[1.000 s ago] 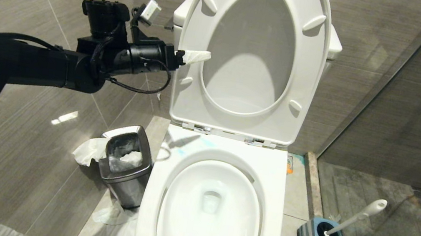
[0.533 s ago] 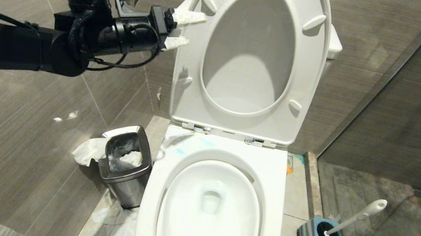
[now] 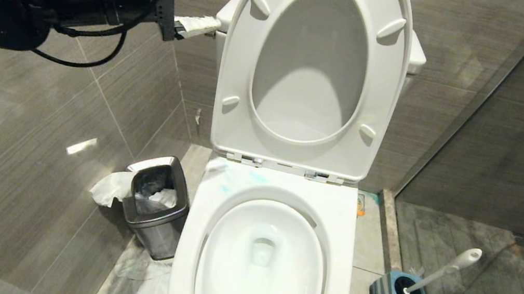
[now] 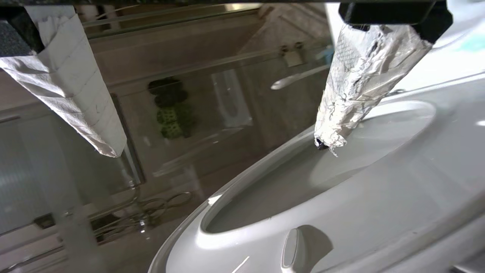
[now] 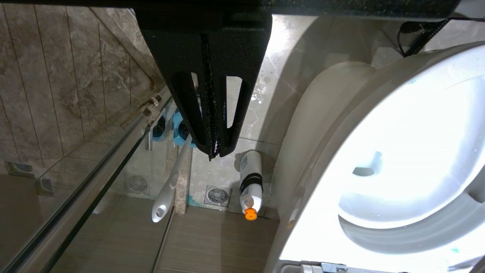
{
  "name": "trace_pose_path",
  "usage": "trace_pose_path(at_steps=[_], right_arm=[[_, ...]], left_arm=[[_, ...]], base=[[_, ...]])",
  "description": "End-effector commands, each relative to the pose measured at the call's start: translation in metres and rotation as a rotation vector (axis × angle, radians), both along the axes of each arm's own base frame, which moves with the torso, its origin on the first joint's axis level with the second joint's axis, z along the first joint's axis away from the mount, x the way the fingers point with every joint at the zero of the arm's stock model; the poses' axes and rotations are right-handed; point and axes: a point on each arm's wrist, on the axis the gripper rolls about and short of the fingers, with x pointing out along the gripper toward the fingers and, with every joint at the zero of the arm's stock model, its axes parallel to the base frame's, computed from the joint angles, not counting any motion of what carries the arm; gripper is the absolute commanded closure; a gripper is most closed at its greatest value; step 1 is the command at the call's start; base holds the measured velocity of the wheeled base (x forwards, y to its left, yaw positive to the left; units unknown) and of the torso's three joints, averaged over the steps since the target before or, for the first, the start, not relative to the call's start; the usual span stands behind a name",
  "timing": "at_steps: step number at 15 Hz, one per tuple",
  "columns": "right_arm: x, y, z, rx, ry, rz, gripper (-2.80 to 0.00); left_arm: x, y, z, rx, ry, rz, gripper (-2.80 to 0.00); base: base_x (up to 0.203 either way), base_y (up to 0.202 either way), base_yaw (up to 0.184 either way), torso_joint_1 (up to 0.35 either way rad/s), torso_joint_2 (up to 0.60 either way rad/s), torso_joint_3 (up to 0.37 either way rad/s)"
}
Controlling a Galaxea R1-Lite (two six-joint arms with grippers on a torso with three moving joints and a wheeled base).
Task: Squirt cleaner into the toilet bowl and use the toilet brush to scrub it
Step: Pour in the cleaning agent
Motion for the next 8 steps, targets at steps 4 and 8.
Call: trace_pose_path(at_steps=[4, 8], right_arm=[[0.0, 0.0, 0.0, 0.0, 0.001, 0.0, 0.0], [0.0, 0.0, 0.0, 0.0, 0.001, 0.0, 0.0]], left_arm=[[-0.014, 0.022, 0.01, 0.316, -0.32, 0.144, -2.8], [-0.022, 0.037, 0.018, 0.514, -0.463, 0.384, -2.8]], base=[[0.0, 0.0, 0.0, 0.0, 0.0, 0.0], [0.0, 0.0, 0.0, 0.0, 0.0, 0.0]])
